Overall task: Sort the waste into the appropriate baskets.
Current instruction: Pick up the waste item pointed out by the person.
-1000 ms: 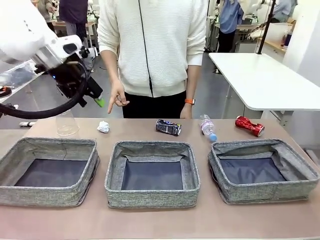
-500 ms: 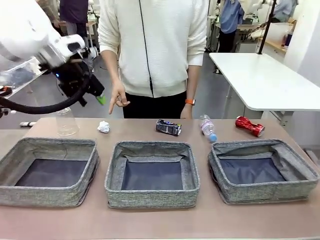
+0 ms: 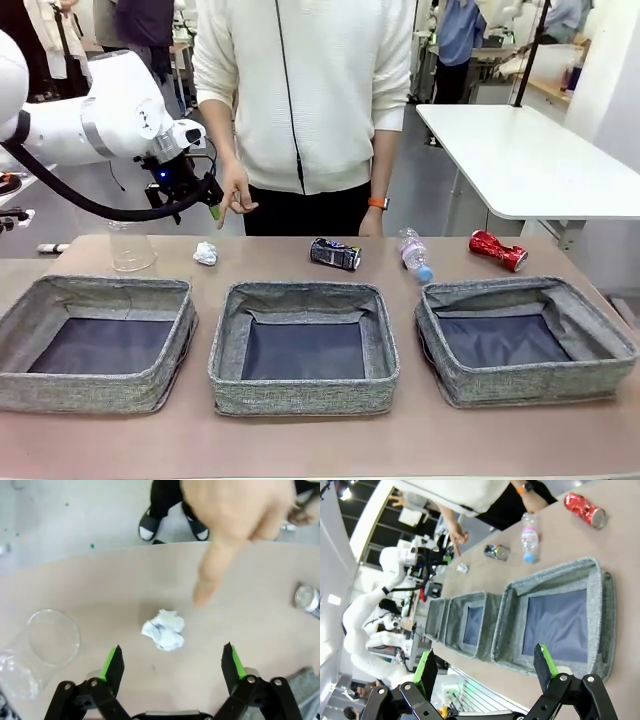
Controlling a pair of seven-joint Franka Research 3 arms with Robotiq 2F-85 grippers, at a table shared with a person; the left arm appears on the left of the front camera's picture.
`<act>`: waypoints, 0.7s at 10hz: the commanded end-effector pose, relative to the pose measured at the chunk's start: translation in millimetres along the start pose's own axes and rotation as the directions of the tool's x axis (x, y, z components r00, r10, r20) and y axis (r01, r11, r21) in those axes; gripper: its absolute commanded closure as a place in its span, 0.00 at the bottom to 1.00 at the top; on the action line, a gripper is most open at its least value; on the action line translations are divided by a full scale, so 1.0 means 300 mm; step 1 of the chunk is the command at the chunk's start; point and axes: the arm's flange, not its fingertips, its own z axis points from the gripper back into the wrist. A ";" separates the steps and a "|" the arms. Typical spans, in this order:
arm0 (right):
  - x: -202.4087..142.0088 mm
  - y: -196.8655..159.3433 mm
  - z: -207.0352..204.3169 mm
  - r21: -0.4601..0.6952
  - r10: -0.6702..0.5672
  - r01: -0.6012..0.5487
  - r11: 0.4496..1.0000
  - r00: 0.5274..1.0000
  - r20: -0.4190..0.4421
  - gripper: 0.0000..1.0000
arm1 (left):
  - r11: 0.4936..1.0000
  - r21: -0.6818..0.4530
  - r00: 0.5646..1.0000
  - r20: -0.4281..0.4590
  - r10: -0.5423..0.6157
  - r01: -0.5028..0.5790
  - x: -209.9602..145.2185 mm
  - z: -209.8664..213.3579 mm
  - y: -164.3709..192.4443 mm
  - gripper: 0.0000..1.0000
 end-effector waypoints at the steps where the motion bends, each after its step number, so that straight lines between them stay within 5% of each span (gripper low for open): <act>1: 0.013 0.003 0.004 0.016 0.028 -0.028 0.999 0.999 0.015 0.00 | 0.997 0.059 0.997 -0.058 0.047 -0.044 0.010 -0.044 0.010 0.00; 7: 0.013 0.003 0.004 0.016 0.028 -0.028 0.999 0.999 0.015 0.00 | 1.000 0.011 0.994 -0.108 -0.027 0.028 -0.015 -0.189 0.025 0.00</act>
